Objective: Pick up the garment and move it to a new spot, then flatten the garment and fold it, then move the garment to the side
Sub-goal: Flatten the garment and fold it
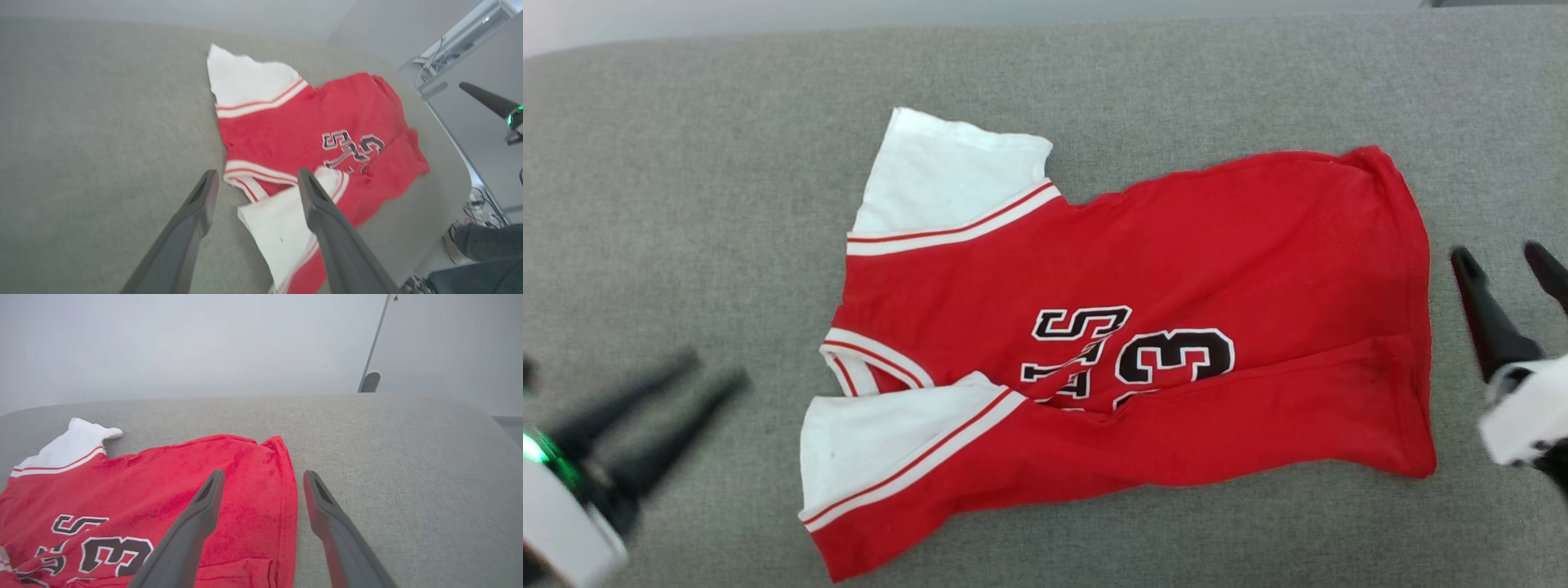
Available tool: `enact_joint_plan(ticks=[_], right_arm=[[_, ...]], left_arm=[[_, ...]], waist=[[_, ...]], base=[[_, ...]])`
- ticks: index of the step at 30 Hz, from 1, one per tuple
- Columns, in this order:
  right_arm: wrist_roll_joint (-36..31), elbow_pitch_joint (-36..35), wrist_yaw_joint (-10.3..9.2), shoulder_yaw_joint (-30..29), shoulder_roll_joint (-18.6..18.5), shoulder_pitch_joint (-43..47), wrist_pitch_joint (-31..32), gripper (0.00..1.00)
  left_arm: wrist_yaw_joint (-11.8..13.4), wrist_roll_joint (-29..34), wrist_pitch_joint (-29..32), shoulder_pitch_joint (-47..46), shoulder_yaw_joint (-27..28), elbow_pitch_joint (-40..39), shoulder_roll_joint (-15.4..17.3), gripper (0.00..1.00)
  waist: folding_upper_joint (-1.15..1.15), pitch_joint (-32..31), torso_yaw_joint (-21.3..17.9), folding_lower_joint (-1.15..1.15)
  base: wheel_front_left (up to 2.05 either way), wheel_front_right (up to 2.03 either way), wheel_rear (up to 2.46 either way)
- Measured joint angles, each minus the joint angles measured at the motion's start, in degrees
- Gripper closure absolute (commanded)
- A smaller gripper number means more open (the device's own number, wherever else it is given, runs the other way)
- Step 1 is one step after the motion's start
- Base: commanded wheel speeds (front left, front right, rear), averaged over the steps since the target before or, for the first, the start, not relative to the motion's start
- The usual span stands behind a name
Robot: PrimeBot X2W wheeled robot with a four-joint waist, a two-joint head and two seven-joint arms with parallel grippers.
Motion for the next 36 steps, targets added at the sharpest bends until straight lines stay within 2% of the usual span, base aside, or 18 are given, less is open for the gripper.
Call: enact_joint_plan(ticks=[2, 8, 11, 14, 18, 28, 36], right_arm=[[-1.46, 1.70, -0.02, 1.77, 1.46, -0.99, -5.73, 0.00], [-7.15, 8.84, -0.02, 6.13, 5.66, -4.79, -25.23, 0.00], [-11.38, 12.57, -0.01, 8.40, 6.52, -5.91, -34.43, 0.00], [-14.29, 15.78, -0.01, 9.79, 7.31, -6.16, -40.89, 0.00], [-15.83, 17.82, -0.01, 11.34, 7.45, -6.62, -44.55, 0.00], [-13.29, 16.63, -0.01, 14.83, 7.53, -6.76, -47.32, 0.00], [-12.77, 13.92, -0.01, 16.81, 7.53, -6.73, -47.33, 0.00]], left_arm=[[0.00, -0.82, -1.38, -1.81, 2.94, 3.54, -1.02, 0.00], [0.00, 3.34, -1.97, -7.38, 8.24, 13.12, -6.02, 0.00], [-0.01, 6.57, -0.85, -11.63, 8.64, 17.61, -8.59, 0.00], [0.00, 11.39, 3.13, -16.86, 7.16, 21.76, -10.54, 0.00], [-0.02, 12.47, 10.93, -23.52, 4.17, 24.34, -13.57, 0.00], [-0.01, 12.92, 28.16, -39.18, -3.70, 26.98, -14.08, 0.00], [-0.01, 10.73, 37.68, -45.79, -8.75, 35.13, -14.69, 0.00]], waist=[[0.00, 0.14, -0.08, 0.00], [0.00, 1.26, -1.58, 0.00], [0.00, 2.22, -2.75, 0.00], [0.00, 3.36, -4.12, 0.00], [0.00, 5.05, -6.11, 0.00], [0.00, 9.70, -11.74, 0.00], [0.00, 13.07, -15.68, 0.00]], base=[[0.00, 0.00, 0.00], [0.00, 0.00, 0.00], [0.00, 0.00, 0.00], [0.00, 0.00, 0.00], [0.00, 0.00, 0.00], [0.00, 0.00, 0.00], [0.00, 0.00, 0.00]])
